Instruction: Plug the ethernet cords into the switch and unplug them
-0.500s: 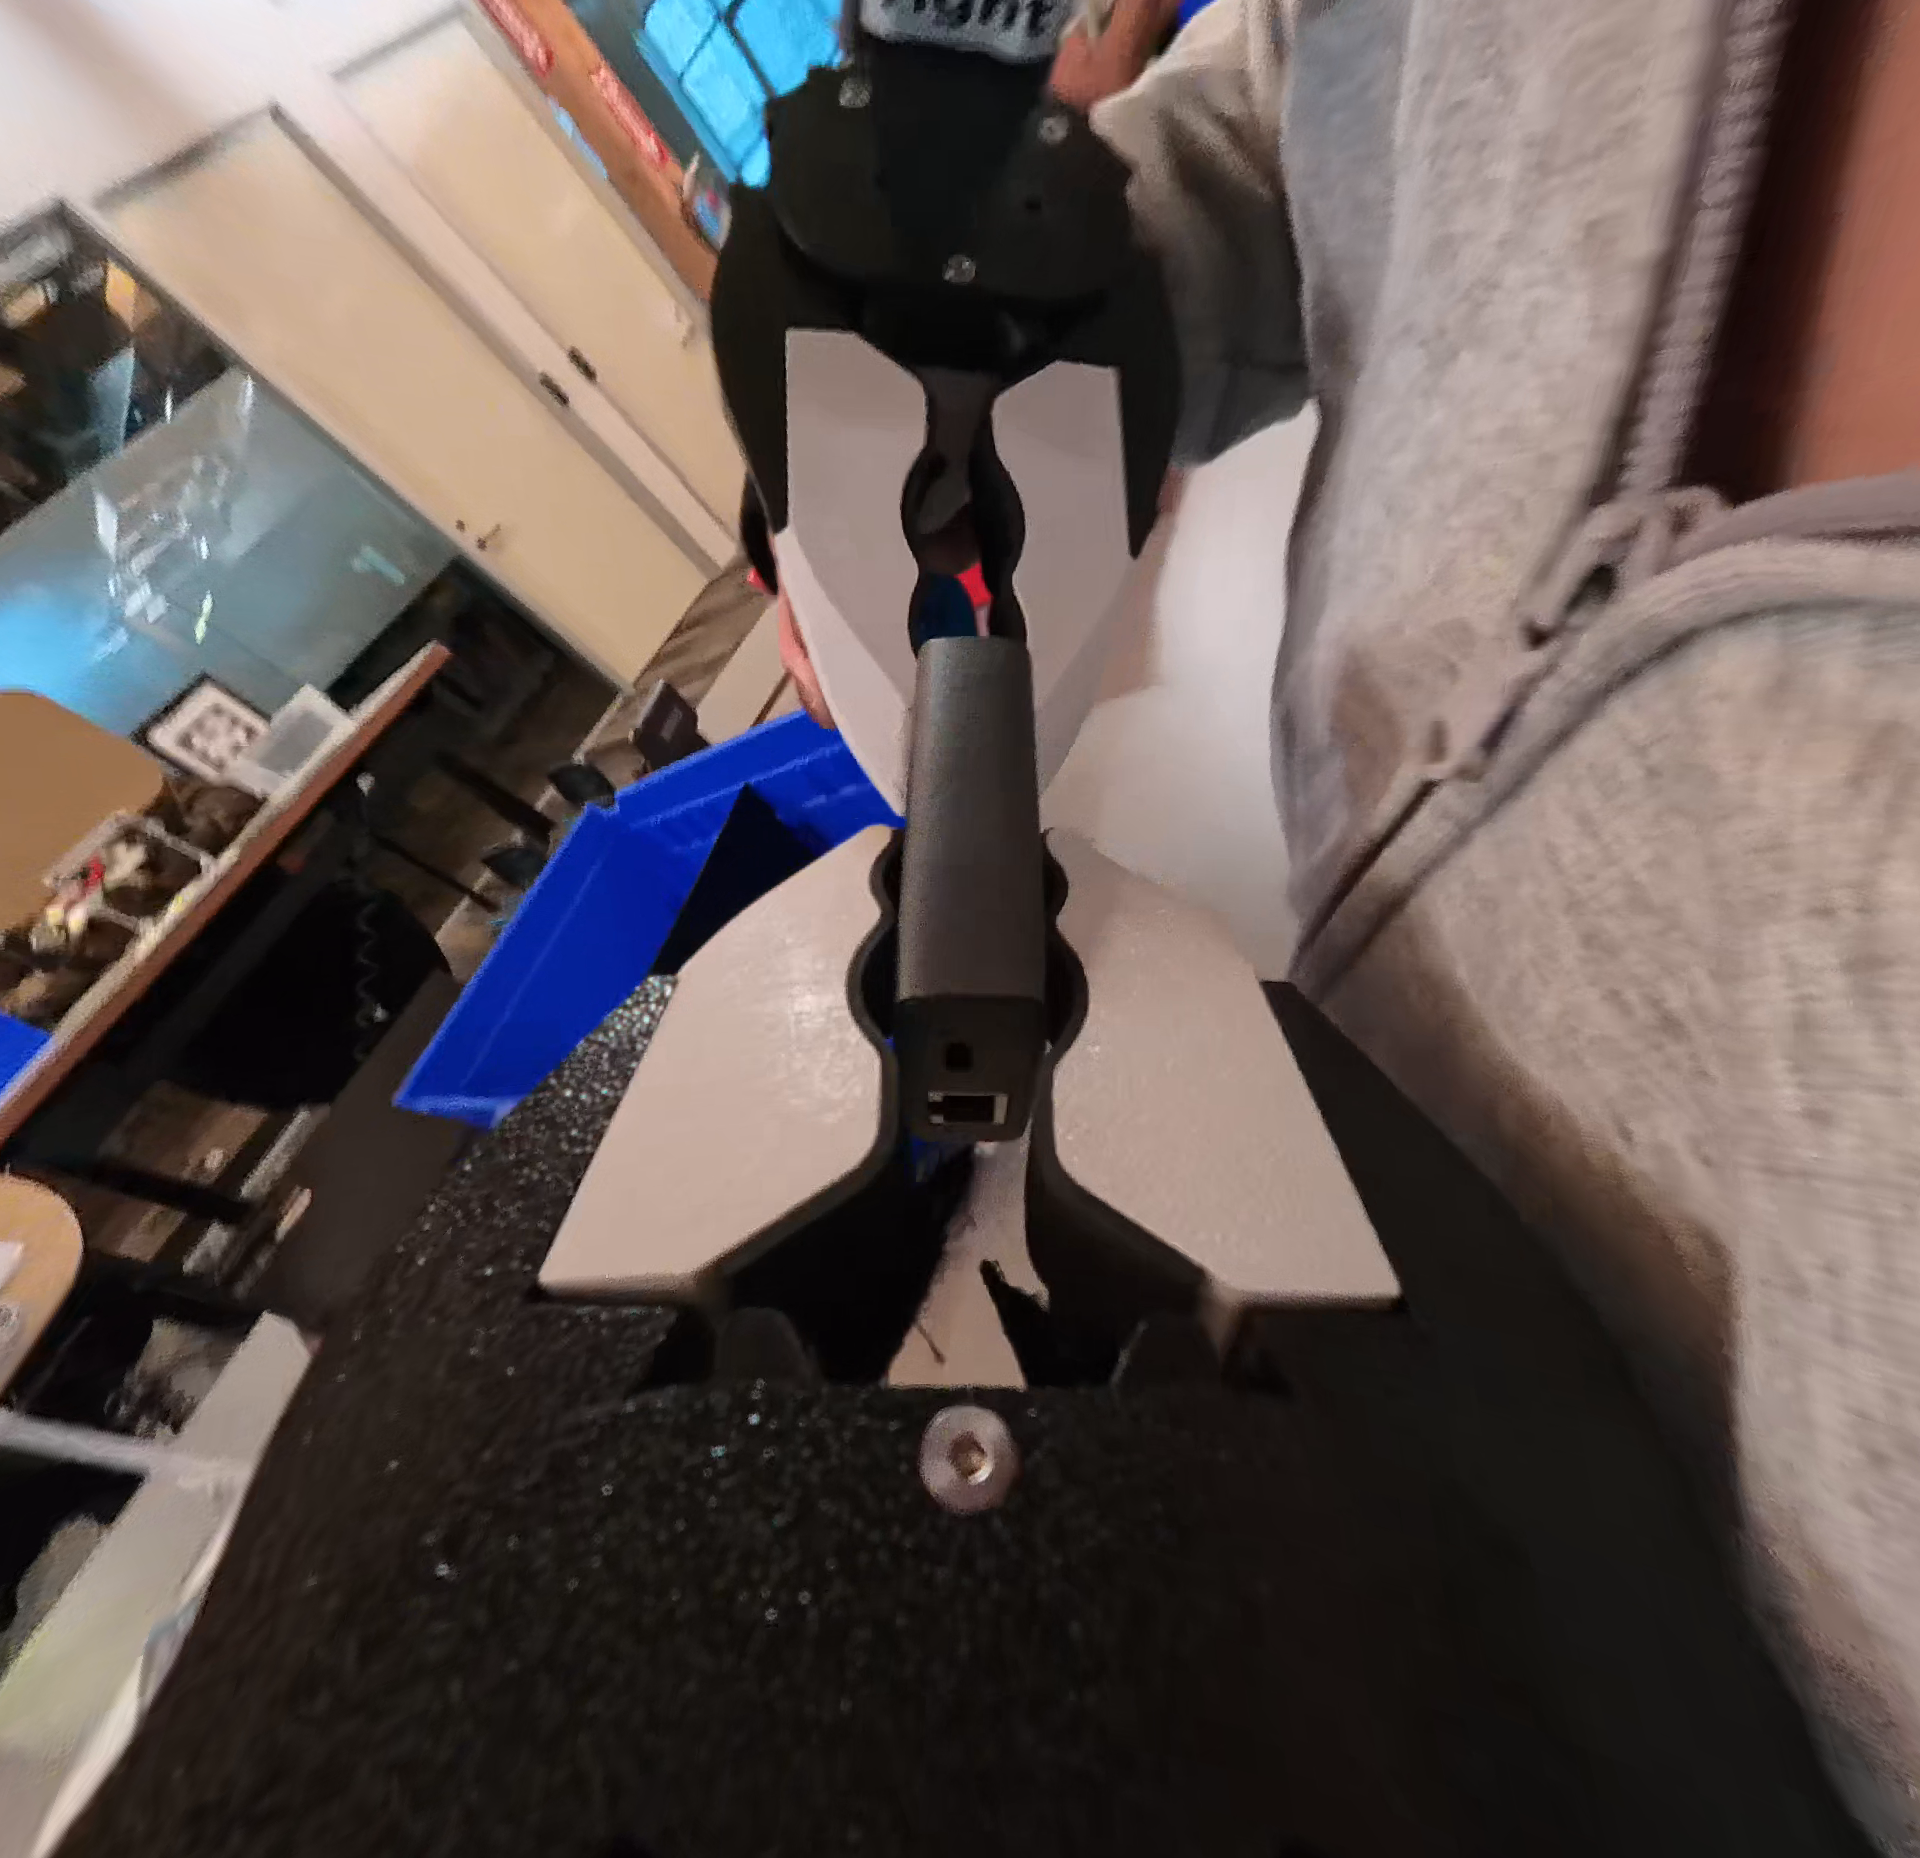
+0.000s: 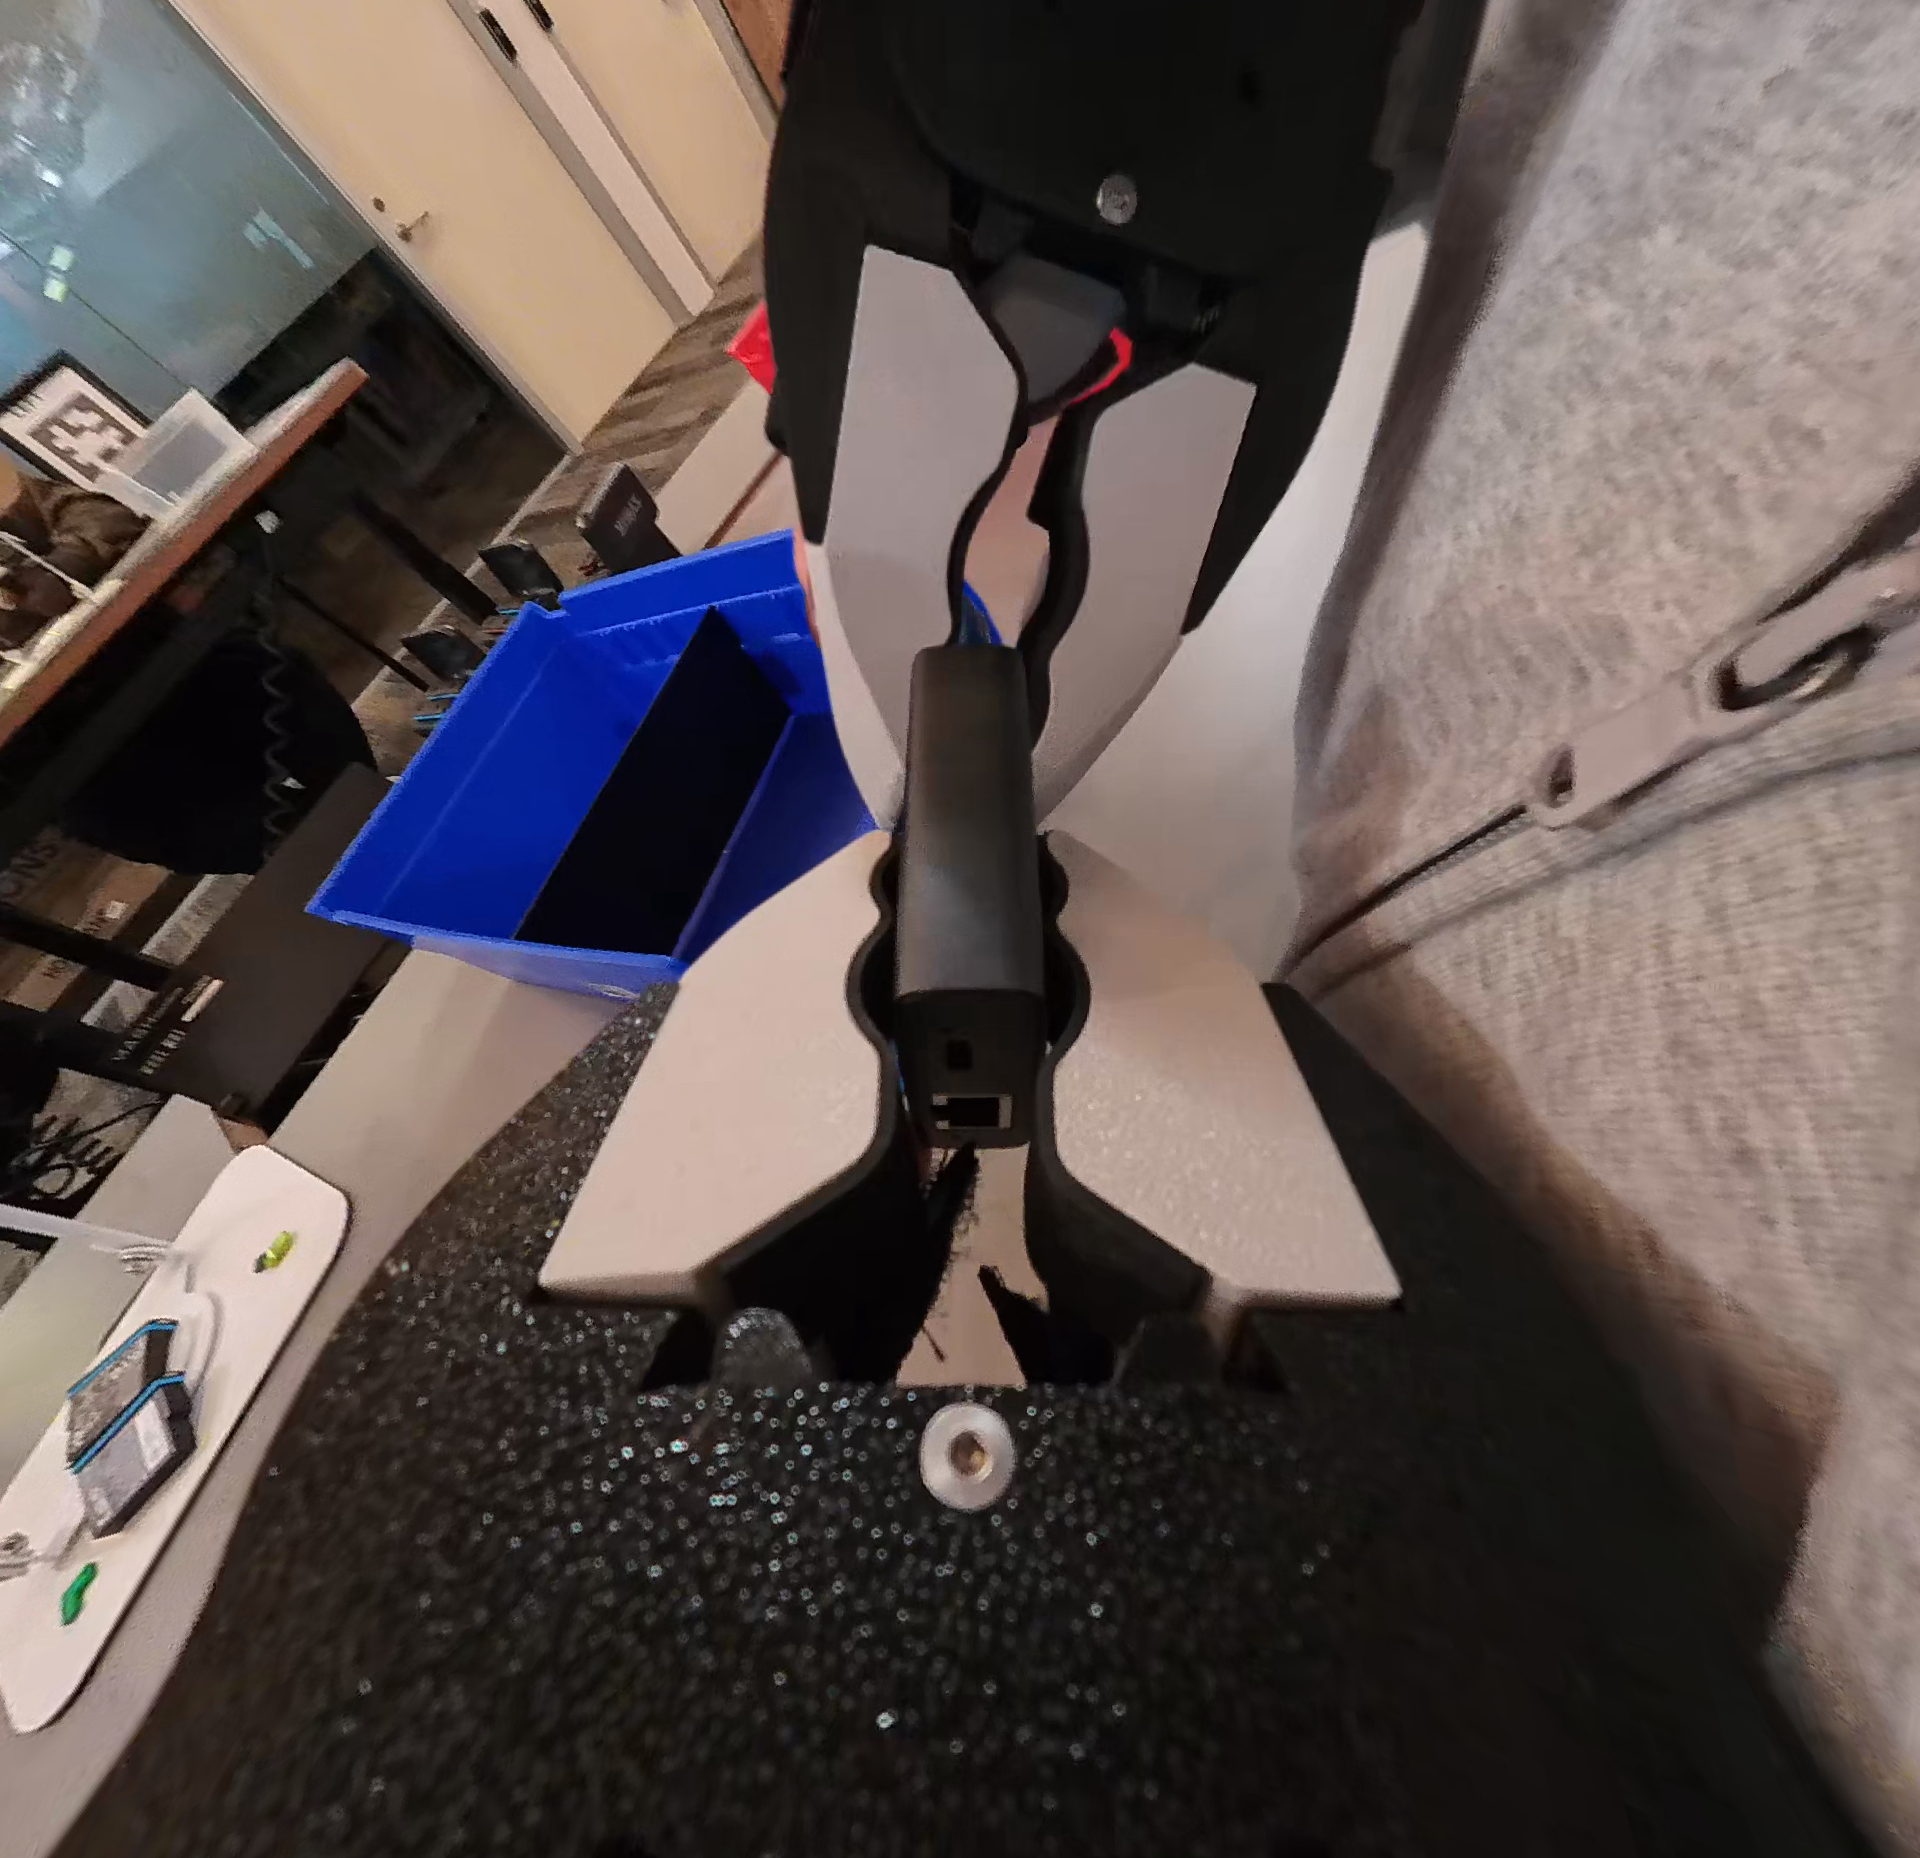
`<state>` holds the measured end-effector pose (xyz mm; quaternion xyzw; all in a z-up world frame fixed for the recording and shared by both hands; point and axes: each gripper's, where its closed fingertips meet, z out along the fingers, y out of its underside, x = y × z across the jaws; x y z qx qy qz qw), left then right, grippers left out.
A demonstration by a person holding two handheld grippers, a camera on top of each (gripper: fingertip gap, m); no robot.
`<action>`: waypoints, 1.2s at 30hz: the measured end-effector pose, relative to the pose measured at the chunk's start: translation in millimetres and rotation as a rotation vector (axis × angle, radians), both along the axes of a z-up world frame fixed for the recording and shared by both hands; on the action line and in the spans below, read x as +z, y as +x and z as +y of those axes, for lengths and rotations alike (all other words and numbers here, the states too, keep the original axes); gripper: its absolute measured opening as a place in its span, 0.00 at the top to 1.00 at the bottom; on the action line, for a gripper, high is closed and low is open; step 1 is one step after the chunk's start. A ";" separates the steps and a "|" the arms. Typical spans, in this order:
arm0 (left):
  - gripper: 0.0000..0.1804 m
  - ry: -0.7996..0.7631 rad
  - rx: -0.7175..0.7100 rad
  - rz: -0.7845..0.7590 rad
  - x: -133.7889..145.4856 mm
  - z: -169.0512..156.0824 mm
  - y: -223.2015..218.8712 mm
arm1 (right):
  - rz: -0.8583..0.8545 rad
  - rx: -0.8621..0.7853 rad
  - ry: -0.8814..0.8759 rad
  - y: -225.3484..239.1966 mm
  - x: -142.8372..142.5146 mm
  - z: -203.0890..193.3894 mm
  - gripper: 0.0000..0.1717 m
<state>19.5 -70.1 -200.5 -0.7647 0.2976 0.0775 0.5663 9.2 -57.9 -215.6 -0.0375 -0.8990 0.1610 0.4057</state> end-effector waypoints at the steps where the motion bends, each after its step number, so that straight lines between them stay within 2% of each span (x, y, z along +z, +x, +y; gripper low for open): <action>1: 0.88 -0.019 -0.015 0.002 -2.5 -1.0 2.8 | 0.006 0.041 0.063 3.2 -3.3 -1.5 0.91; 5: 0.88 -0.115 -0.121 -0.005 -14.5 -10.7 19.9 | -0.097 0.208 0.148 22.3 -16.3 -11.5 0.91; 10: 0.88 -0.113 -0.173 0.003 -5.8 -19.6 23.9 | -0.083 0.362 0.147 28.7 -5.0 -21.6 0.91; 16: 0.88 -0.116 -0.231 0.004 0.2 -24.1 27.3 | -0.112 0.421 0.148 37.0 -1.0 -13.5 0.93; 17: 0.88 -0.151 -0.165 0.042 -6.4 -26.3 11.1 | -0.128 0.399 0.181 39.0 -6.0 -0.1 0.93; 18: 0.88 -0.176 -0.073 0.043 -12.8 -28.8 -10.7 | -0.137 0.356 0.173 40.2 -10.7 10.6 0.93; 20: 0.88 -0.224 -0.029 -0.117 -17.4 -32.7 -18.5 | -0.171 0.288 0.150 41.7 -18.6 22.8 0.93; 22: 0.88 -0.147 0.013 -0.056 -12.1 -26.7 -26.0 | -0.083 0.202 0.106 29.9 -9.1 35.7 0.92; 24: 0.88 -0.048 0.075 -0.040 1.1 -19.9 -41.3 | 0.055 0.070 0.046 17.7 17.4 60.7 0.92; 27: 0.88 0.058 0.115 -0.144 17.5 -12.5 -57.4 | 0.246 -0.149 -0.021 26.0 75.9 119.4 0.92; 29: 0.88 0.116 0.132 -0.197 25.0 -5.4 -65.7 | 0.314 -0.317 -0.072 52.1 113.6 169.3 0.92; 31: 0.88 0.167 0.133 -0.235 31.3 3.7 -70.4 | 0.325 -0.483 -0.108 89.4 137.0 221.4 0.92; 33: 0.88 0.207 0.127 -0.262 35.5 12.7 -73.7 | 0.266 -0.647 -0.126 131.0 138.6 271.5 0.93; 36: 0.88 0.248 0.120 -0.294 39.4 25.9 -75.3 | 0.137 -0.868 -0.145 187.0 116.6 336.5 0.92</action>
